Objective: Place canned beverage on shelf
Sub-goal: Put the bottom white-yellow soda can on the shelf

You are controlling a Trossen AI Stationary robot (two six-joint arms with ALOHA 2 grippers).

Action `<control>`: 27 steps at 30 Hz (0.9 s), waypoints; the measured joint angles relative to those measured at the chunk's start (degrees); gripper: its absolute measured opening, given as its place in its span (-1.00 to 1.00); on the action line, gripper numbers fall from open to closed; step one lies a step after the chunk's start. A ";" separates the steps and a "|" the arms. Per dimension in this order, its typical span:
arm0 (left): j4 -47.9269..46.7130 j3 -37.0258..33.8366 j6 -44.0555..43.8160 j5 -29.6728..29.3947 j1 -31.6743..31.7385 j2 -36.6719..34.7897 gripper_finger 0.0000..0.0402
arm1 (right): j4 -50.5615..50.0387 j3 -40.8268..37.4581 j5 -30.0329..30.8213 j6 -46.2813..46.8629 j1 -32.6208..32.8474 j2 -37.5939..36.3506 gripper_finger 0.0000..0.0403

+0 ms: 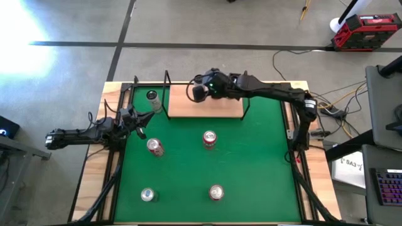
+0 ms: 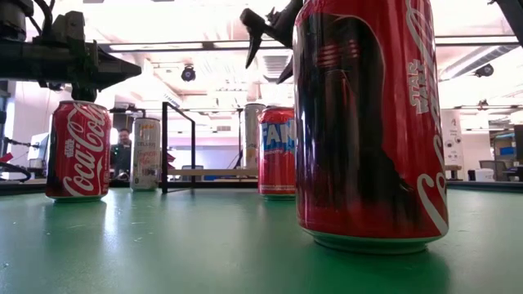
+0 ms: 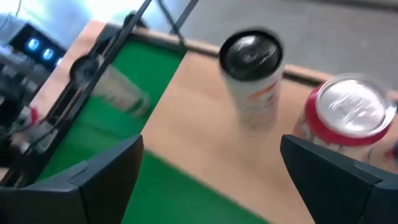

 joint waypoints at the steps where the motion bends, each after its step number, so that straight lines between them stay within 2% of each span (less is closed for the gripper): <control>1: 0.00 0.00 0.02 0.00 0.00 0.00 -1.00 | -0.34 0.00 -0.47 -0.04 -0.06 -0.12 0.85; 6: -0.02 0.00 0.00 0.00 0.00 0.00 -1.00 | -0.37 0.00 -0.57 -3.31 -0.24 0.17 0.85; 17: 0.00 0.02 0.00 0.00 0.02 0.00 -1.00 | 5.33 -0.04 -1.61 -25.97 -3.10 2.46 0.85; 22: -0.02 0.00 0.01 0.00 0.00 0.00 -1.00 | 5.91 -0.04 -8.33 -33.81 -6.01 2.54 0.85; 27: -0.02 0.02 0.02 0.00 0.00 0.00 -1.00 | 5.86 -0.23 -17.68 -38.74 -9.53 2.54 0.85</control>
